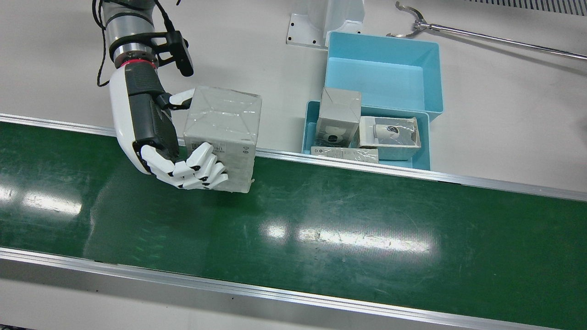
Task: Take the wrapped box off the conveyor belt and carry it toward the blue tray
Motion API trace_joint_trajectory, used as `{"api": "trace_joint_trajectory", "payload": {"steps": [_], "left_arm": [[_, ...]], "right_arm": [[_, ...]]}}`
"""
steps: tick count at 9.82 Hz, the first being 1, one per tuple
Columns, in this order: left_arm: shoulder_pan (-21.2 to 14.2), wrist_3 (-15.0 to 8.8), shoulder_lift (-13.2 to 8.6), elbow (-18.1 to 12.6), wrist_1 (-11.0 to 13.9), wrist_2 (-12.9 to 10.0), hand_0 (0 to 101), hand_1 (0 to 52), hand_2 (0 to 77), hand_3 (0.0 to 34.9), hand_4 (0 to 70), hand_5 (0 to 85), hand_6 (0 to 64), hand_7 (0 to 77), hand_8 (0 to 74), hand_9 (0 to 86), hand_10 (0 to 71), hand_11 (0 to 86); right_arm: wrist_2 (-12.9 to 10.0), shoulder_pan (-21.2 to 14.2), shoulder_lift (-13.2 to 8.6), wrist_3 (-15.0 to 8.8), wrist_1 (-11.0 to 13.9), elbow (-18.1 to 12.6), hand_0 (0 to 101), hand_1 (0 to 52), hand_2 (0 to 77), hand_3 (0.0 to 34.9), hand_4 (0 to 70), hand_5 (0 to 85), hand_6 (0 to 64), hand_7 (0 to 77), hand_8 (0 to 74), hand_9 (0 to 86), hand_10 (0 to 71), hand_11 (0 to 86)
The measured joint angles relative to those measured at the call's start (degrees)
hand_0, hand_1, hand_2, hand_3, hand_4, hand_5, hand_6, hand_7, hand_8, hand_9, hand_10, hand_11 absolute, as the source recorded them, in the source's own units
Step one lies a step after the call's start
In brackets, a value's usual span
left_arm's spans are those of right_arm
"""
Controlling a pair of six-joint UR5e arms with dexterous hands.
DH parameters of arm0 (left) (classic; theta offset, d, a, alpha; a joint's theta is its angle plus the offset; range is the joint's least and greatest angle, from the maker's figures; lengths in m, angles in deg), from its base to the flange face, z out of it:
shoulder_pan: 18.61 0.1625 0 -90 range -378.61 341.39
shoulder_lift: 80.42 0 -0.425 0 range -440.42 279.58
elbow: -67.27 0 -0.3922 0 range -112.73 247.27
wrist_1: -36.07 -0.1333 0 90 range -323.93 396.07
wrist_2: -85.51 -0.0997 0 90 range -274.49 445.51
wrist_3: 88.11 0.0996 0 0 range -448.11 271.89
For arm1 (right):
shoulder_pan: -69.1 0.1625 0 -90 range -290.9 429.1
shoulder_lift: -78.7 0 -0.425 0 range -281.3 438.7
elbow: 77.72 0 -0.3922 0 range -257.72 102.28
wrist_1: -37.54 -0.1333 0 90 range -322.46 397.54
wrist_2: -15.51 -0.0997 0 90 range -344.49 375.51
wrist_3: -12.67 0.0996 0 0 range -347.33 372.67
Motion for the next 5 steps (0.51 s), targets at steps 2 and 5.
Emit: {"api": "trace_joint_trajectory", "payload": {"steps": [2,5], "left_arm": [[0.0,0.0,0.0,0.0,0.0,0.0,0,0.0,0.5,0.0,0.0,1.1,0.0,0.0,0.5,0.0,0.5,0.0],[0.0,0.0,0.0,0.0,0.0,0.0,0,0.0,0.5,0.0,0.0,1.1,0.0,0.0,0.0,0.0,0.5,0.0]], "right_arm": [[-0.4,-2.91,-1.13,-1.33,2.3,-4.43,50,0.5,37.6,3.9,32.7,56.2,32.2,62.2,45.8,50.7,46.9,40.4],[-6.1,-11.56,-6.94,-8.13,2.75,-2.27,50,0.0,37.6,1.6,32.7,56.2,33.8,69.8,47.5,56.7,50.7,42.5]]}}
